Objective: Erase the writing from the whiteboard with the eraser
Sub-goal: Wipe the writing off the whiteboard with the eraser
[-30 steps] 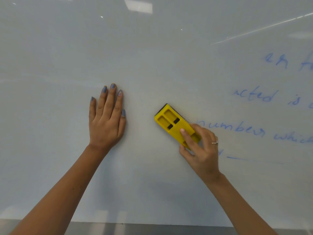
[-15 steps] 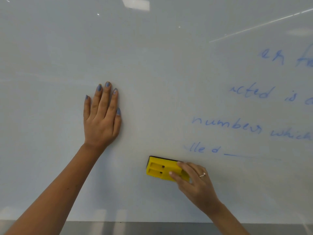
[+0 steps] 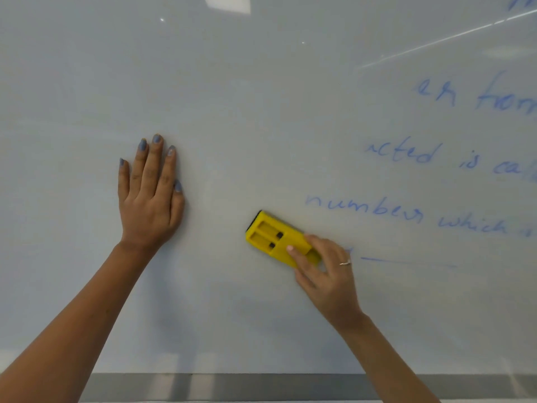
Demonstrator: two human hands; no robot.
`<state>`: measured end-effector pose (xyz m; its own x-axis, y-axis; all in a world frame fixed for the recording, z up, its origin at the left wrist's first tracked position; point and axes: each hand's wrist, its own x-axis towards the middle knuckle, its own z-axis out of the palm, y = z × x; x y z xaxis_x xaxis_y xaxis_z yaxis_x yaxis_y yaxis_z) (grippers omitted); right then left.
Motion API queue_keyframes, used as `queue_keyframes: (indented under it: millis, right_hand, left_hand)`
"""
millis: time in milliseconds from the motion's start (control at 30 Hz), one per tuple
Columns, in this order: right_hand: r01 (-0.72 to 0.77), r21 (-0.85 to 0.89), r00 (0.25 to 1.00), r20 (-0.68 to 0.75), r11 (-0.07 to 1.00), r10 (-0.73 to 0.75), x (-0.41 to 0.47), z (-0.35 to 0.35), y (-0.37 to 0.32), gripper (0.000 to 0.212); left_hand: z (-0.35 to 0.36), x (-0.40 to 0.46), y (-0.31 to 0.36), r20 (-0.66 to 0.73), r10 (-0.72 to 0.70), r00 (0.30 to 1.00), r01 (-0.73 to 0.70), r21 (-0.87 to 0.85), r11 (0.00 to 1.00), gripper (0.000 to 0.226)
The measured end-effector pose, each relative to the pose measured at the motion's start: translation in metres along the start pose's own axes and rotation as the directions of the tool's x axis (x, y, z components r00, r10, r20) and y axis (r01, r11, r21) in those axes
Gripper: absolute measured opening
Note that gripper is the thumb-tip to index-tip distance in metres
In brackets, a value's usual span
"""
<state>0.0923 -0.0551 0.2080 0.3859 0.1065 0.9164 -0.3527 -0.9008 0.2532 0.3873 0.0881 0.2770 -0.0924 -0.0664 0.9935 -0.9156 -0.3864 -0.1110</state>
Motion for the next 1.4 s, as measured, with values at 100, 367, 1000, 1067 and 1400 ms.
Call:
queue_keyframes:
  millis: [100,367,1000,1067,1400]
  right_hand:
    - [0.150,-0.053,0.985,0.089,0.987,-0.145,-0.024,0.003,-0.001,0.039]
    - [0.191,-0.108,0.973,0.152,0.976,-0.174,-0.038,-0.051,0.071,0.042]
    - [0.280,-0.069,0.946,0.189,0.957,-0.263,-0.044,-0.079,0.120,0.039]
    - [0.191,-0.083,0.977,0.116,0.978,-0.181,-0.023,-0.087,0.125,0.044]
    - [0.264,-0.003,0.952,0.161,0.965,-0.260,-0.047,-0.038,0.073,0.038]
  left_hand:
    - [-0.002,-0.001,0.005,0.005,-0.058,0.998,0.058,-0.019,0.998,0.049]
    - [0.001,-0.019,0.070,0.074,-0.012,0.997,0.019,-0.095,0.995,0.052]
    - [0.027,-0.013,0.156,0.103,-0.101,0.990,0.107,-0.052,0.993,0.049]
    - [0.028,-0.014,0.155,0.100,-0.099,0.990,0.103,-0.035,0.994,0.049]
    - [0.035,-0.018,0.152,0.053,-0.062,0.997,0.060,0.033,0.998,0.049]
